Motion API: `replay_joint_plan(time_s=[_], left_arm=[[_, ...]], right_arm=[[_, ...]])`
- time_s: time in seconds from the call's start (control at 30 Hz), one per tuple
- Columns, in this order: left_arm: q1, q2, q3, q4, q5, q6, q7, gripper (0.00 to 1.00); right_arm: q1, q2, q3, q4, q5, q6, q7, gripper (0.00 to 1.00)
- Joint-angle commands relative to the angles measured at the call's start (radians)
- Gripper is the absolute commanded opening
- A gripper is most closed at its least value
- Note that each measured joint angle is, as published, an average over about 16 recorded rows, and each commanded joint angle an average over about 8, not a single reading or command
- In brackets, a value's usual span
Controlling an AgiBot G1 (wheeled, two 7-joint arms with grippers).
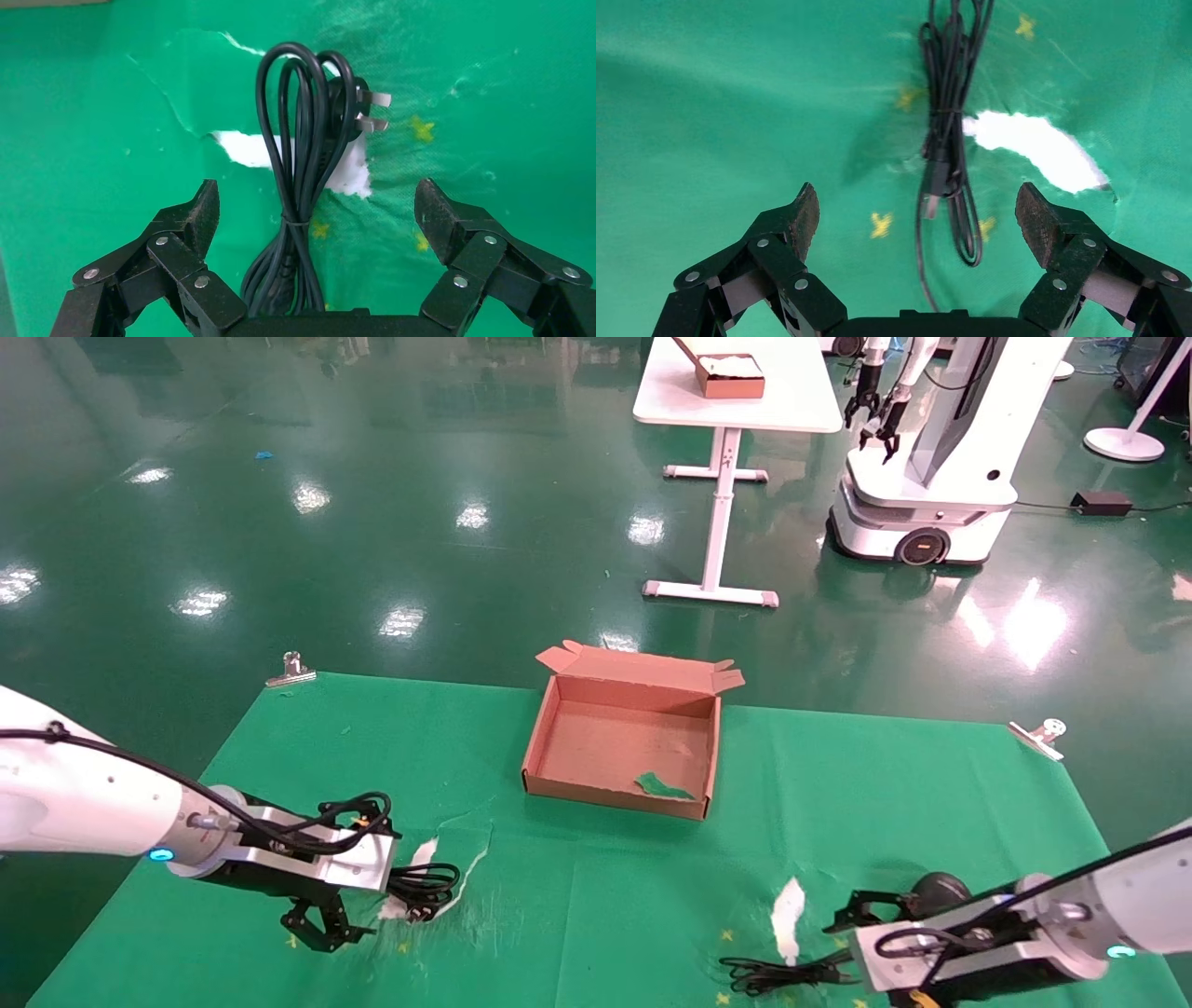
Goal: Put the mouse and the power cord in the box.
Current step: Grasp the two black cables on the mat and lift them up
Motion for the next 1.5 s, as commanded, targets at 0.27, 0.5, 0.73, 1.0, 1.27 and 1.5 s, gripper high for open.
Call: replay_joint_plan(time_s=[0.27,0.5,0.73,1.0,1.27,1.5], left_arm=[[-0.013,0.044,0.0,0.123,0.004,-0.082,0.099,1.0],[-0.014,0.059,-0.004,0.172,0.001,-0.124,0.146,1.0],[-0.017,0.069,0.002,0.199,0.009,-0.151,0.181,0.75],[-0.021,0.074,0.006,0.211,0.015,-0.158,0.19,0.0],[-0.02,0.072,0.005,0.205,0.014,-0.155,0.188,0.0],[-0.019,0.071,0.004,0.202,0.013,-0.154,0.186,0.0]], right_arm=[[0.037,-0.078,0.007,-0.174,0.006,0.062,-0.121,1.0],[0.049,-0.106,0.014,-0.241,0.016,0.093,-0.171,1.0],[0.058,-0.12,0.018,-0.28,0.02,0.108,-0.198,0.33],[0.063,-0.125,0.018,-0.295,0.02,0.113,-0.205,0.0],[0.061,-0.122,0.019,-0.288,0.021,0.111,-0.203,0.0],[0.06,-0.121,0.019,-0.284,0.021,0.108,-0.202,0.0]])
